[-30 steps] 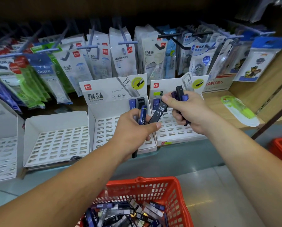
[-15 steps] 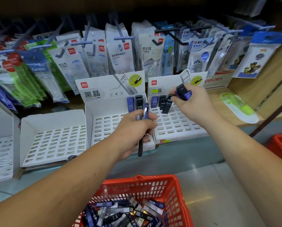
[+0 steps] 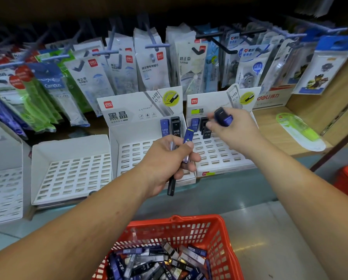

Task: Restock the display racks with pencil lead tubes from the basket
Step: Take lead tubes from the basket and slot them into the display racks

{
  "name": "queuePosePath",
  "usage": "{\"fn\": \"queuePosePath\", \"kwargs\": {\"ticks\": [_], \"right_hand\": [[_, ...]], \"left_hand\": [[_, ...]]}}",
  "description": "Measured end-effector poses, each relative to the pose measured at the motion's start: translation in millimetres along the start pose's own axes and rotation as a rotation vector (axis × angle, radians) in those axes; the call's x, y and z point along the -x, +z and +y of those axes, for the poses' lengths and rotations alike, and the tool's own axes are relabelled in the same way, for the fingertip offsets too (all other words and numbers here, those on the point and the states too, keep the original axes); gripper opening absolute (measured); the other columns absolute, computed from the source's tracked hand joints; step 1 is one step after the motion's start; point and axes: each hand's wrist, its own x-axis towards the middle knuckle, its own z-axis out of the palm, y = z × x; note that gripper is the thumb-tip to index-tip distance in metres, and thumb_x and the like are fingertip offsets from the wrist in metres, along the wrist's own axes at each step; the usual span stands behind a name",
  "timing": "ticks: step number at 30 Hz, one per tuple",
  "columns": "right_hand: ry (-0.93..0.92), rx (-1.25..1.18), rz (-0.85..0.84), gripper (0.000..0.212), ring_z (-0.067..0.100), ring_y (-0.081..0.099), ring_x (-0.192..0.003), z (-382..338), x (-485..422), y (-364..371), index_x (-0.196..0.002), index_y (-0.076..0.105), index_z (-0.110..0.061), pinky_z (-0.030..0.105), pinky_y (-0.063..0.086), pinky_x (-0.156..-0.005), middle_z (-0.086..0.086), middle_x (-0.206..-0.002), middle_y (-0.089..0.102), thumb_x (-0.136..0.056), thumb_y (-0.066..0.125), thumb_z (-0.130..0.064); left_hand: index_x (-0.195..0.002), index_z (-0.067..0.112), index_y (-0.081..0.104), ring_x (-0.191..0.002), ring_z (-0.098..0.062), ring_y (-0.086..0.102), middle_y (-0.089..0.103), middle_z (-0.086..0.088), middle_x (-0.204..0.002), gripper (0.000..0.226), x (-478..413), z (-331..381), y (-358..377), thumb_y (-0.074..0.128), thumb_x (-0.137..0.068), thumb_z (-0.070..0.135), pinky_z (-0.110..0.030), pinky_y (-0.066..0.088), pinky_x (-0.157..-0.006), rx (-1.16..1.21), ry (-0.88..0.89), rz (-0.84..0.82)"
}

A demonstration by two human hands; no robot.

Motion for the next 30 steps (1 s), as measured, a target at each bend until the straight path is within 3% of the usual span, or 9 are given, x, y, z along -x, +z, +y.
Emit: {"fn": "queuePosePath", "kwargs": {"ticks": [2, 4, 10, 12, 14, 17, 22, 27, 30], "right_hand": [[0.167, -0.329, 0.015, 0.015, 0.009, 0.049, -0.050, -11.5, 4.7, -7.2, -0.101, 0.071, -0.016, 0.023, 0.038, -0.048, -0.004, -0.074, 0.065, -0.094, 0.075, -0.028], [0.300, -0.628, -0.120, 0.026, 0.015, 0.042, -0.050, -22.2, 9.5, -13.0, -0.101, 0.064, -0.012, 0.026, 0.034, -0.047, 0.005, -0.070, 0.057, -0.098, 0.068, -0.038], [0.341, -0.929, -0.338, 0.028, 0.025, 0.071, -0.080, -33.7, 21.4, -5.6, -0.094, 0.060, -0.015, 0.042, 0.061, -0.075, 0.010, -0.087, 0.072, -0.106, 0.049, -0.038], [0.303, -0.847, -0.341, 0.026, 0.027, 0.072, -0.084, -34.2, 22.1, -4.3, -0.099, 0.060, -0.014, 0.046, 0.063, -0.074, 0.012, -0.093, 0.073, -0.106, 0.049, -0.037], [0.282, -0.686, -0.331, 0.027, 0.027, 0.066, -0.070, -33.5, 22.7, -5.7, -0.105, 0.060, -0.013, 0.045, 0.060, -0.064, 0.010, -0.082, 0.067, -0.105, 0.054, -0.039], [0.262, -0.434, -0.394, 0.027, 0.019, 0.043, -0.052, -28.1, 26.1, -11.7, -0.103, 0.062, -0.014, 0.028, 0.037, -0.048, 0.006, -0.065, 0.051, -0.100, 0.064, -0.041], [0.168, -0.022, -0.563, 0.019, 0.020, 0.038, -0.051, -26.5, 34.0, -16.9, -0.091, 0.061, -0.010, 0.024, 0.026, -0.045, 0.001, -0.057, 0.044, -0.094, 0.073, -0.025], [0.125, 0.022, -0.663, 0.021, 0.018, 0.046, -0.051, -35.3, 36.9, -12.8, -0.106, 0.065, -0.001, 0.026, 0.032, -0.043, 0.003, -0.056, 0.049, -0.092, 0.072, -0.015], [0.151, -0.084, -0.673, 0.011, 0.018, 0.045, -0.049, -35.5, 37.7, -14.3, -0.095, 0.063, 0.001, 0.024, 0.030, -0.043, 0.006, -0.058, 0.052, -0.093, 0.069, -0.008]], "left_hand": [[-0.111, 0.006, 0.054, -0.056, -0.016, 0.060, 0.072, -0.009, -0.077, 0.015, -1.1, 0.5, 1.5, 0.061, -0.104, 0.018, -0.023, 0.030, -0.039, -0.026, 0.001, 0.022], [-0.105, 0.011, 0.052, -0.052, -0.016, 0.051, 0.061, -0.007, -0.067, 0.014, -2.2, 1.0, 5.9, 0.065, -0.100, 0.015, -0.023, 0.028, -0.038, -0.033, -0.002, 0.049], [-0.103, 0.007, 0.063, -0.049, -0.017, 0.028, 0.039, -0.001, -0.059, 0.022, -1.0, -2.8, 25.1, 0.074, -0.095, 0.023, -0.022, 0.022, -0.043, -0.022, 0.063, 0.079], [-0.104, 0.003, 0.064, -0.053, -0.018, 0.029, 0.037, -0.005, -0.062, 0.028, -0.4, -2.4, 26.9, 0.072, -0.097, 0.029, -0.025, 0.023, -0.045, 0.004, 0.109, 0.124], [-0.098, 0.006, 0.063, -0.053, -0.018, 0.032, 0.038, -0.003, -0.059, 0.028, -3.1, -1.5, 24.3, 0.071, -0.097, 0.032, -0.024, 0.026, -0.045, 0.014, 0.151, 0.213], [-0.094, 0.006, 0.065, -0.048, -0.016, 0.030, 0.037, 0.003, -0.054, 0.028, -6.7, 0.4, 17.4, 0.071, -0.097, 0.033, -0.026, 0.028, -0.047, -0.022, 0.268, 0.281], [-0.103, 0.018, 0.074, -0.048, -0.016, 0.032, 0.049, 0.007, -0.055, 0.013, 0.9, 6.8, 16.3, 0.072, -0.097, 0.029, -0.022, 0.030, -0.045, -0.043, 0.313, 0.124], [-0.107, 0.014, 0.074, -0.045, -0.015, 0.038, 0.056, 0.008, -0.057, 0.012, 4.3, 8.0, 19.4, 0.072, -0.097, 0.021, -0.018, 0.031, -0.041, -0.089, 0.320, 0.058], [-0.106, 0.017, 0.075, -0.051, -0.021, 0.037, 0.055, -0.001, -0.063, 0.011, 6.3, 12.5, 19.1, 0.073, -0.096, 0.023, -0.021, 0.028, -0.043, -0.081, 0.287, 0.015]]}}
